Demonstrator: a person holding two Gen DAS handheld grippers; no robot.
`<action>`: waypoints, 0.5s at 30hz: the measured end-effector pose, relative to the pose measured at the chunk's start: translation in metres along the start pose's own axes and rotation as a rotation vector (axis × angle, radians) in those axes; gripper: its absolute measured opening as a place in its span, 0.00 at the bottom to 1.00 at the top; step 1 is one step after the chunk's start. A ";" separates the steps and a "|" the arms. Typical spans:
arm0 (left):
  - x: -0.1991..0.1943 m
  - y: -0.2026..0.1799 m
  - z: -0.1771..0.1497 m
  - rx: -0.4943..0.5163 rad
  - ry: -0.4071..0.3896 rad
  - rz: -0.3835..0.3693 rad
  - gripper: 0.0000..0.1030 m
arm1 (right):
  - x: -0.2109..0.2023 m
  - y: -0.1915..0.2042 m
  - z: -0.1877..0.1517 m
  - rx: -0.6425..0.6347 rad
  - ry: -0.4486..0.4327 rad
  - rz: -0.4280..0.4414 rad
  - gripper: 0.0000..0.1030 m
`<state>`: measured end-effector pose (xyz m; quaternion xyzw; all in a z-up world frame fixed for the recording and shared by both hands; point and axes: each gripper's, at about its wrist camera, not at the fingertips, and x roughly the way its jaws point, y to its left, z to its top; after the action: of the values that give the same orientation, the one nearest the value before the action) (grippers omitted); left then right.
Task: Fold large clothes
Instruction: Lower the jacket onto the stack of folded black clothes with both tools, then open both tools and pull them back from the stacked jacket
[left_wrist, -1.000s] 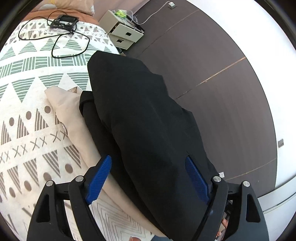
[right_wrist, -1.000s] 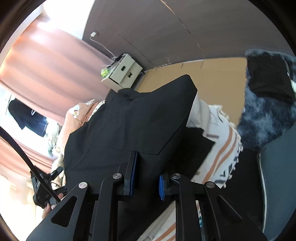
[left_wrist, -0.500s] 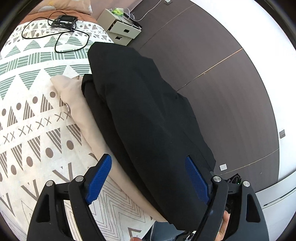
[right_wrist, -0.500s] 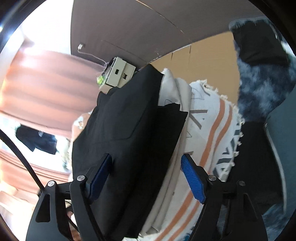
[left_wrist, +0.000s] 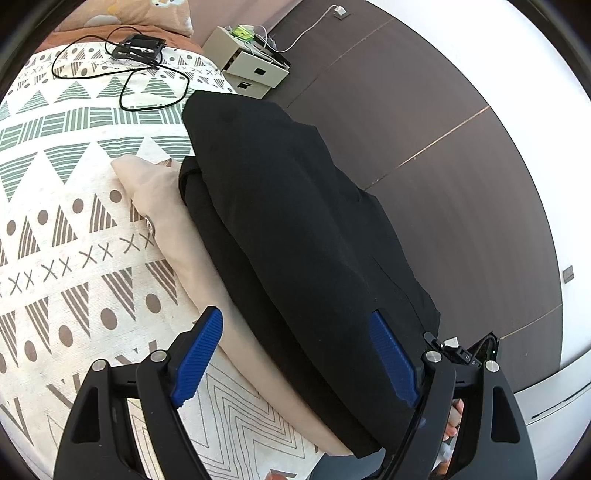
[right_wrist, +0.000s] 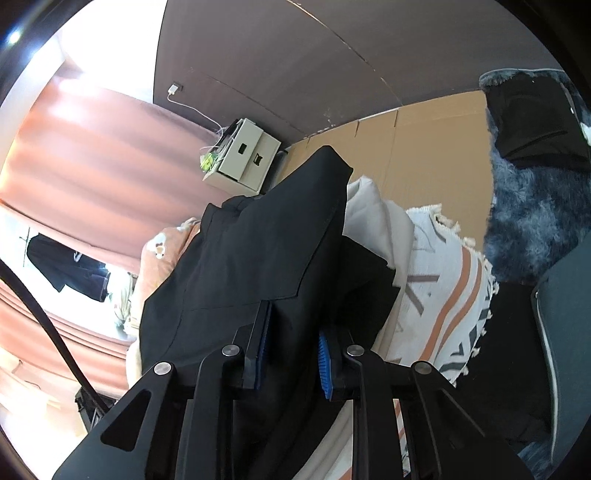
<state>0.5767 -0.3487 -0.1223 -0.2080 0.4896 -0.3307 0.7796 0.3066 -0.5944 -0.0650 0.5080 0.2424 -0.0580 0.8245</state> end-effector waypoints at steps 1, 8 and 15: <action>-0.001 -0.002 -0.001 0.004 -0.001 0.003 0.80 | 0.001 0.000 0.002 0.001 0.011 -0.002 0.19; -0.028 -0.026 -0.010 0.039 -0.033 0.019 0.80 | -0.020 0.026 -0.005 -0.074 0.014 -0.120 0.29; -0.069 -0.047 -0.027 0.080 -0.068 0.040 0.80 | -0.060 0.074 -0.032 -0.210 -0.014 -0.175 0.56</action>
<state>0.5170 -0.3313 -0.0603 -0.1779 0.4531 -0.3272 0.8099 0.2686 -0.5402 0.0107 0.3955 0.2847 -0.1078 0.8665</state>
